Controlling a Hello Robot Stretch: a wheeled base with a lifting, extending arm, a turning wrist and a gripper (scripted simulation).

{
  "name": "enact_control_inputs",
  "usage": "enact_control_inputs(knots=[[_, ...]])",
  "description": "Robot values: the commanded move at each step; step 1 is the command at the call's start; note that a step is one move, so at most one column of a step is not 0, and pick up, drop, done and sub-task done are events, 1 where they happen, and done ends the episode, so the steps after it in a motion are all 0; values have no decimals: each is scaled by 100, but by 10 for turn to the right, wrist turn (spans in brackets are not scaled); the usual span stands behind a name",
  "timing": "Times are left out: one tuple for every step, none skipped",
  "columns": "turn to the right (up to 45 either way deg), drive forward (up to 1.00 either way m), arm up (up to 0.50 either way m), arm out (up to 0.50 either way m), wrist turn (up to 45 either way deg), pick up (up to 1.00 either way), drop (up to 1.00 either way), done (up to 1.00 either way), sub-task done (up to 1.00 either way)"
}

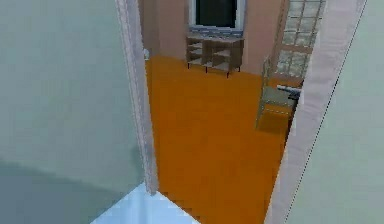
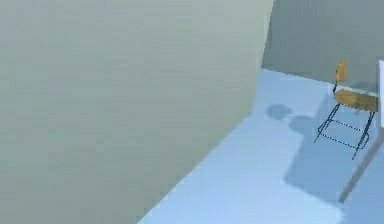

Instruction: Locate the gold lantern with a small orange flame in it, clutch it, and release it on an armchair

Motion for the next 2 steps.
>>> enact_control_inputs(knots=[[0,100,0,0,0,0,0,0,0],[-30,0,0,0,0,0,0,0,0]])
